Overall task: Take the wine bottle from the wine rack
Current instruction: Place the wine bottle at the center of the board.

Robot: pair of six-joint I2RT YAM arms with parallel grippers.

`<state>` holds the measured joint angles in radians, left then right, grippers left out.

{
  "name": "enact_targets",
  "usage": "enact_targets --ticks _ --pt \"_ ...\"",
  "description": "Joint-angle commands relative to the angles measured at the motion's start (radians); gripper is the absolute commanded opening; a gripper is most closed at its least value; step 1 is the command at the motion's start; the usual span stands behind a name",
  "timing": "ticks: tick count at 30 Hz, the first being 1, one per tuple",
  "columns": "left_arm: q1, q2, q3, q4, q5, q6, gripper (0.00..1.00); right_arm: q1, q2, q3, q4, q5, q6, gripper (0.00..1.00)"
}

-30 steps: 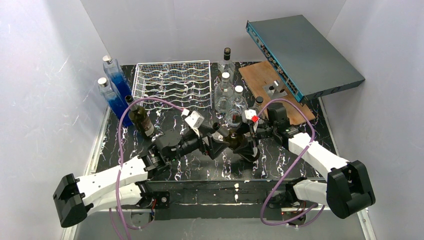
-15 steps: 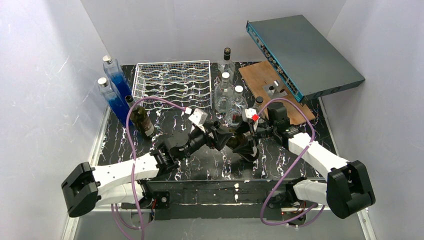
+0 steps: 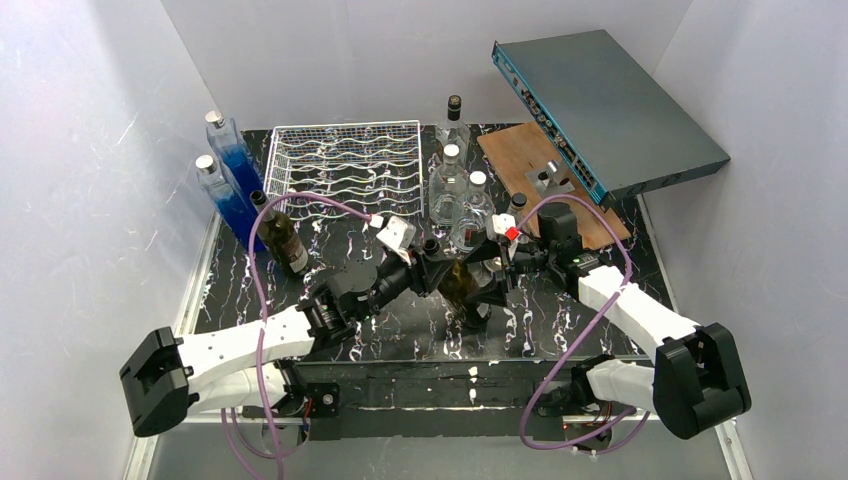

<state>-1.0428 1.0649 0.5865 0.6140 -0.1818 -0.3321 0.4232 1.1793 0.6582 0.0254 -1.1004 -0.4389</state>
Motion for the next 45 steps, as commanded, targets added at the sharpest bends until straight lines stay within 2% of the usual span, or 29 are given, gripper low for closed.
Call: enact_targets --ticks 1,10,20,31,45 --pt "0.003 -0.091 0.085 -0.052 -0.082 0.077 0.00 -0.004 -0.025 0.048 -0.036 0.003 -0.018 0.98" --pt "0.004 -0.151 0.119 -0.173 -0.113 0.161 0.00 -0.009 -0.027 0.061 -0.090 -0.007 -0.076 0.98" --pt "0.009 -0.096 0.246 -0.288 -0.124 0.270 0.00 -0.021 -0.032 0.086 -0.185 0.022 -0.168 0.98" --pt "0.061 -0.033 0.307 -0.303 -0.078 0.246 0.00 -0.031 -0.050 0.108 -0.307 0.087 -0.315 0.98" --pt "0.118 0.084 0.396 -0.313 0.006 0.233 0.00 -0.037 -0.055 0.113 -0.338 0.093 -0.345 0.98"
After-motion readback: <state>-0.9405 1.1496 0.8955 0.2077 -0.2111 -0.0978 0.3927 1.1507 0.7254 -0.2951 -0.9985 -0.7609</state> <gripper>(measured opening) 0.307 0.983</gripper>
